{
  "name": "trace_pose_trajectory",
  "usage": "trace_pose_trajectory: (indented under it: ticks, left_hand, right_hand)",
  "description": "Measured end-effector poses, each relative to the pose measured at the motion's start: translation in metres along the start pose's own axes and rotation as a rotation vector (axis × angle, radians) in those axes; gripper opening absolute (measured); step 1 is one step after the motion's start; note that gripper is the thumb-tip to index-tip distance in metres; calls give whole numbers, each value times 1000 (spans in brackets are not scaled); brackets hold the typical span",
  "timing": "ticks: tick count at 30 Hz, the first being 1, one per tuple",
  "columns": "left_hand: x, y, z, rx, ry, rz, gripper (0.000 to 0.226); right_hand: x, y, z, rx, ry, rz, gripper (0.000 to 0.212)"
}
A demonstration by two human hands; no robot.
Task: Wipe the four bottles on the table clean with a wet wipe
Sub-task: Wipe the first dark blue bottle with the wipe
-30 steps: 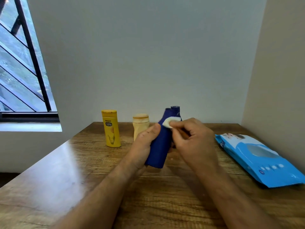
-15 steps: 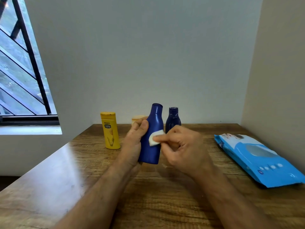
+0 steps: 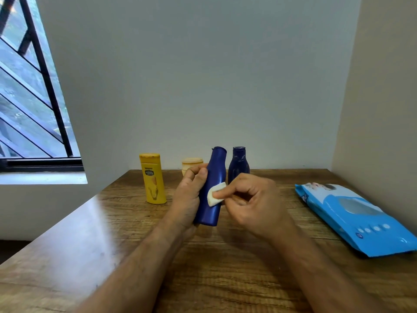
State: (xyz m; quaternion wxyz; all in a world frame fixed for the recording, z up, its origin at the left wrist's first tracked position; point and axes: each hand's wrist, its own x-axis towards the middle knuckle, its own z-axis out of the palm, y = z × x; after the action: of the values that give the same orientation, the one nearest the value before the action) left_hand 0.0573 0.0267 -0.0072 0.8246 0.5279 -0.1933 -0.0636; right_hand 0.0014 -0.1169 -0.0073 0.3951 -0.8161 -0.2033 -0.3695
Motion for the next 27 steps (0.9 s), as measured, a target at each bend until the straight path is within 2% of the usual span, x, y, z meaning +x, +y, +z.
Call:
trace_pose_trajectory:
  ticks: [2, 6, 11, 14, 16, 21, 23, 27]
  left_hand:
    - [0, 1, 1, -29, -27, 2, 45]
    - [-4, 2, 4, -80, -125, 9, 32]
    - [-5, 4, 5, -71, -131, 4, 19]
    - [-3, 2, 0, -91, -132, 41, 27]
    - [-5, 2, -2, -4, -150, 84, 29]
    - [-7, 1, -4, 9, -255, 67, 44]
    - [-7, -2, -4, 125, -272, 124, 46]
    - [-9, -7, -1, 536, -98, 252, 43]
  right_hand:
    - [1, 0, 0, -41, 93, 27, 22]
    - [5, 6, -2, 88, 263, 184, 22]
    - [5, 6, -2, 79, 283, 215, 22]
    - [6, 5, -5, -32, 279, 214, 22]
    - [6, 4, -6, -117, 250, 234, 22]
    - [6, 2, -5, -2, 262, 319, 20]
    - [5, 1, -6, 71, 227, 359, 19]
    - [4, -5, -6, 197, 179, 361, 16]
